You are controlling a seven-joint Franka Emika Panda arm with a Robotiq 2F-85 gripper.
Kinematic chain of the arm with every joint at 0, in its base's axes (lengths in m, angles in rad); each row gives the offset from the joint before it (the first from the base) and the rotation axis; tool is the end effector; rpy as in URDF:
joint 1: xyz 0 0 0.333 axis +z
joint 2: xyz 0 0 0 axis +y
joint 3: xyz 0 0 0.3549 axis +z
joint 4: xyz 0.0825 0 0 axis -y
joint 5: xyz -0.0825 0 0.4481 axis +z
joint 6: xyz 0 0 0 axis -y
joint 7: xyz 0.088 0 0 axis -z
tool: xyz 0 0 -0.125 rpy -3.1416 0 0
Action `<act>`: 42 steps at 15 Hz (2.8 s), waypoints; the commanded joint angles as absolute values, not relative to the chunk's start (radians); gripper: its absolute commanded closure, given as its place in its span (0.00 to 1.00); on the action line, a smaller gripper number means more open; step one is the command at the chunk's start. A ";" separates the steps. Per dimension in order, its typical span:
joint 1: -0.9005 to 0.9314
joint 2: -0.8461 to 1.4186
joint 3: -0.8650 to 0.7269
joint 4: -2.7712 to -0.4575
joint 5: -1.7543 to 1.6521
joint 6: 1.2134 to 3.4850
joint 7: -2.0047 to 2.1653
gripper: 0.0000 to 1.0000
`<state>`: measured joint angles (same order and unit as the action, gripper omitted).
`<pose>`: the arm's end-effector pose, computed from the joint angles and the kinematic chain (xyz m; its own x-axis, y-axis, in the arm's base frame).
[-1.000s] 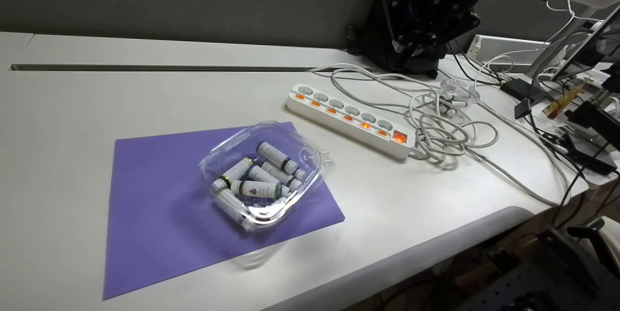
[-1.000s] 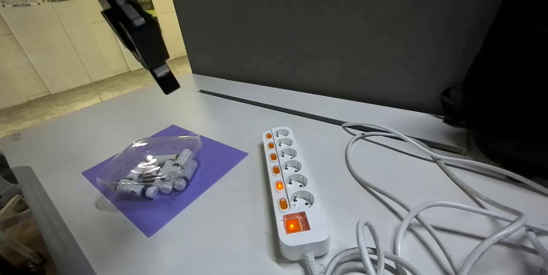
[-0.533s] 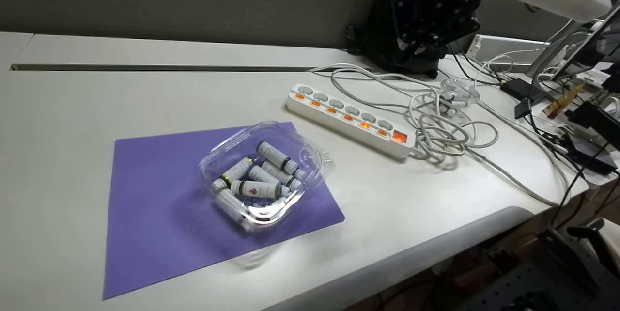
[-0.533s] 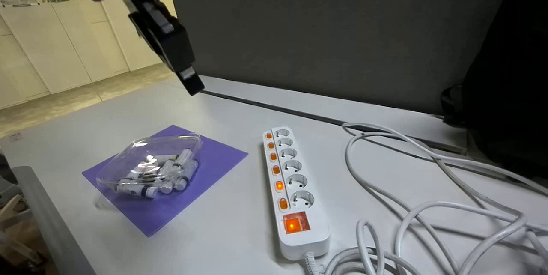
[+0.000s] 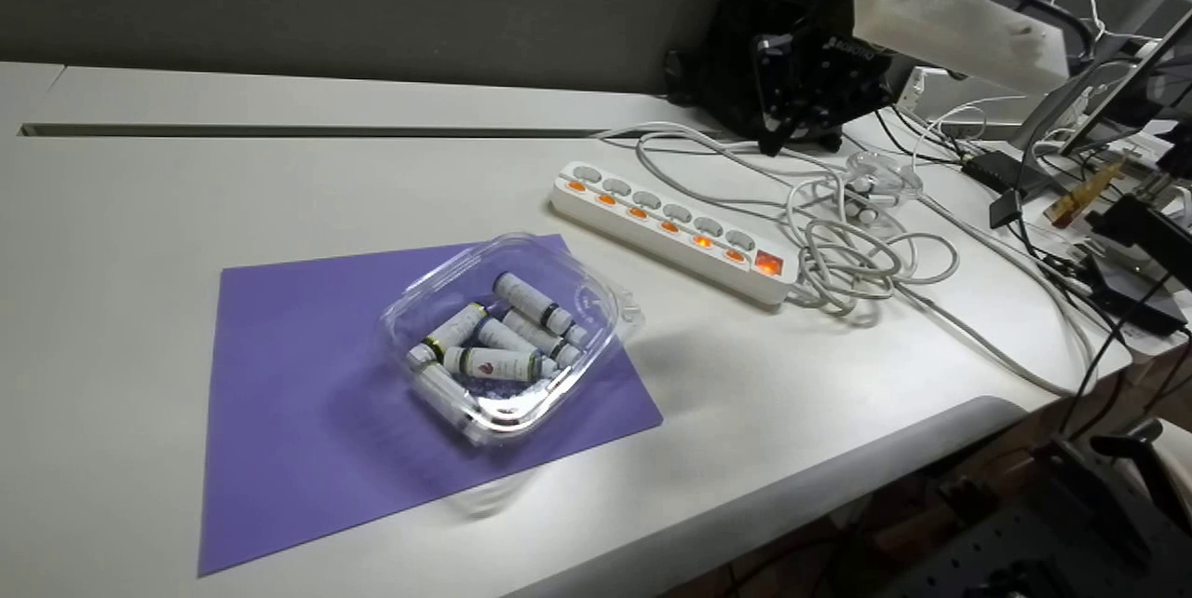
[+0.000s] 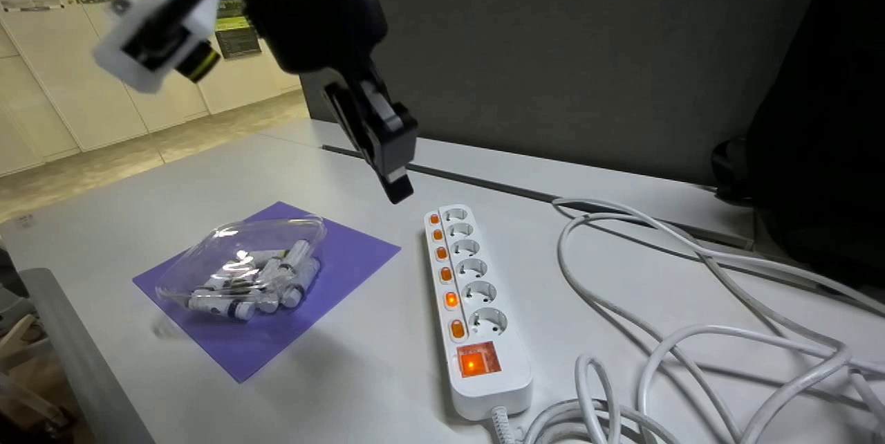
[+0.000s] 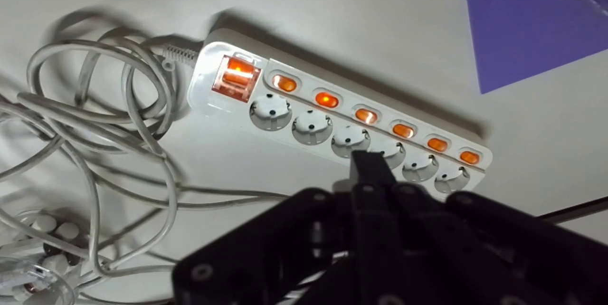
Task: Turn of the second from last switch on the extension cord
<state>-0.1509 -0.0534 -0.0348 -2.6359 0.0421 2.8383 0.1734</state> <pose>0.4791 -0.0918 0.2570 0.8906 -0.3834 0.2445 -0.3788 -0.9230 -0.0674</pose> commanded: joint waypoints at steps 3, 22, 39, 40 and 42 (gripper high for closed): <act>-0.132 0.141 -0.068 -2.486 0.113 2.804 0.107 1.00; -0.086 0.417 -0.088 -2.268 0.086 2.695 0.134 1.00; -0.075 0.456 -0.127 -2.252 0.094 2.660 0.181 1.00; -0.073 0.456 -0.126 -2.253 0.092 2.665 0.180 1.00; -0.072 0.455 -0.124 -2.252 0.094 2.666 0.179 1.00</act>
<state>-0.0854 0.4428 -0.1166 -2.2764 0.0982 2.6725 0.1454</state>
